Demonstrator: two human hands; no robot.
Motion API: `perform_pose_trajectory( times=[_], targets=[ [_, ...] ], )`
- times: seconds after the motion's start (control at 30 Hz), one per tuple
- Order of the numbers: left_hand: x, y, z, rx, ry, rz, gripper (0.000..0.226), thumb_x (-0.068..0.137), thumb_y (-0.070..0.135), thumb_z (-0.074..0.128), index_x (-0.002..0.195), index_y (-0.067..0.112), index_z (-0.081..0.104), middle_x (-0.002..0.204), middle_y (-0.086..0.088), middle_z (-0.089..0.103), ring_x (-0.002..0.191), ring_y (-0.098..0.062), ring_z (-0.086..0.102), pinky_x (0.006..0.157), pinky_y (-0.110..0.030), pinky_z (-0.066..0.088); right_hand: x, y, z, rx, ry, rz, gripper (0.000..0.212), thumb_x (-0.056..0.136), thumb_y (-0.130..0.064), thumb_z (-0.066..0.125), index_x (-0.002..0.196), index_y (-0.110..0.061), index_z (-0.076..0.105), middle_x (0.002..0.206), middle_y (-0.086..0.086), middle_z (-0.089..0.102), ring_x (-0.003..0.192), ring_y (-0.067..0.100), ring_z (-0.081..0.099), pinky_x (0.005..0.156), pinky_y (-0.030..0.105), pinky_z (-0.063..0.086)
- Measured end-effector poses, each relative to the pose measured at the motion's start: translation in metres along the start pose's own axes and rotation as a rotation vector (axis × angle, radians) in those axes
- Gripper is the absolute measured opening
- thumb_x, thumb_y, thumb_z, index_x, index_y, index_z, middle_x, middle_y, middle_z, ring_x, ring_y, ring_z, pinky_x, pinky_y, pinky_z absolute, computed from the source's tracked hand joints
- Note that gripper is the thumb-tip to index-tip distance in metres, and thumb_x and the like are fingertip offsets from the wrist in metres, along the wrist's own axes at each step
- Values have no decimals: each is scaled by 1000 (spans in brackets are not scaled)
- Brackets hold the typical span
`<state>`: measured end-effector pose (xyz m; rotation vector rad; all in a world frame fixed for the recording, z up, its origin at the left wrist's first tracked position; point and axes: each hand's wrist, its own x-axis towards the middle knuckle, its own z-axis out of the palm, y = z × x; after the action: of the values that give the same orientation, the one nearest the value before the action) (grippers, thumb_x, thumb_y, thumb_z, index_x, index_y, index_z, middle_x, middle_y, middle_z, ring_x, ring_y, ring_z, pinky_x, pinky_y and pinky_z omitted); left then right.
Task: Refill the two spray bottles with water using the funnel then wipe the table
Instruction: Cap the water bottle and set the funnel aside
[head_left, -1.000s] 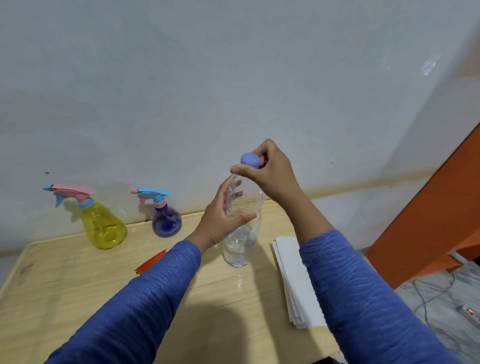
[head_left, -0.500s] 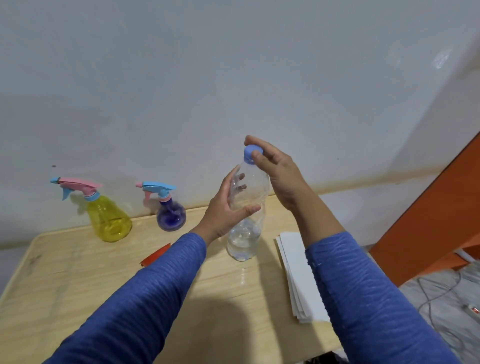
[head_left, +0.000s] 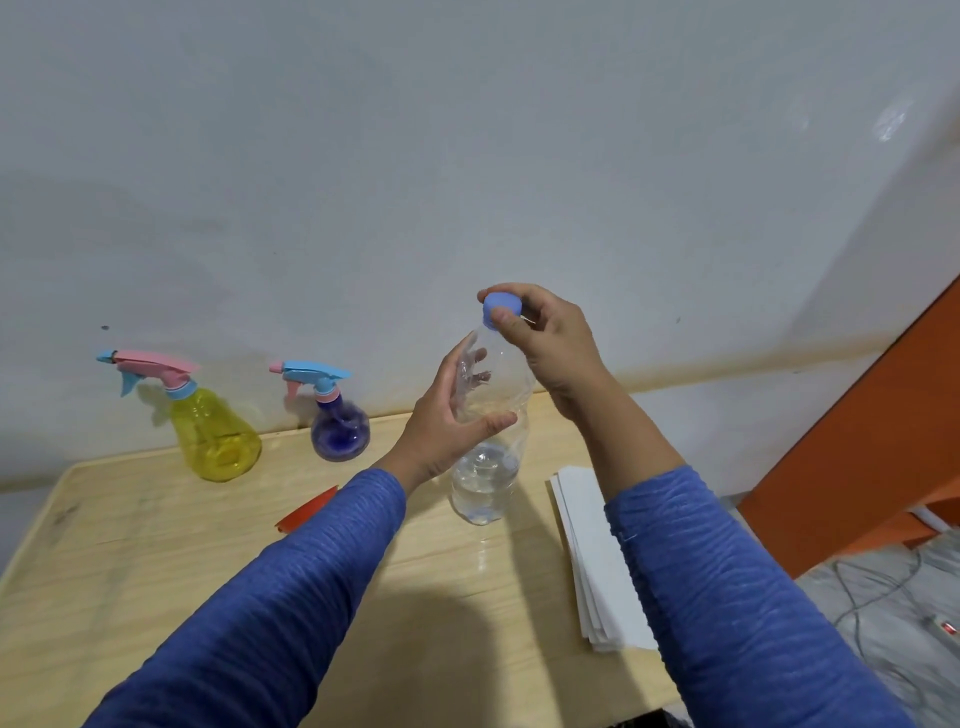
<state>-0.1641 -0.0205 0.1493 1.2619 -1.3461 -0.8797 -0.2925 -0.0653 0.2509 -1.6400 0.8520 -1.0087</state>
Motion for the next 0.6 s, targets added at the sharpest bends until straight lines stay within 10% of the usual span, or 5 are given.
perform_pose_trajectory(
  times=[0.13,0.3,0.6],
  targets=[
    [0,-2,0,28,-17,17,104,61,57,79,145,37,21,149,10,32,131,-7,43,107,-41,40,-7,5,16,15,206,8,37,75,-26,78,93,-20,46,94,-7,57,88,6,55,77,21,44],
    [-1,1,-2,25,-2,-2,95,59,57,79,135,56,23,144,13,37,128,-6,46,108,-44,39,-1,2,-4,30,-140,21,38,91,-23,60,127,-16,51,124,-1,61,104,6,57,89,16,45],
    [-1,0,-3,9,-32,-3,104,63,53,80,146,33,21,150,9,34,133,-2,39,112,-40,32,-4,9,27,-176,232,-87,24,86,-33,64,101,-17,55,99,-6,60,91,11,56,82,23,44]
  ],
)
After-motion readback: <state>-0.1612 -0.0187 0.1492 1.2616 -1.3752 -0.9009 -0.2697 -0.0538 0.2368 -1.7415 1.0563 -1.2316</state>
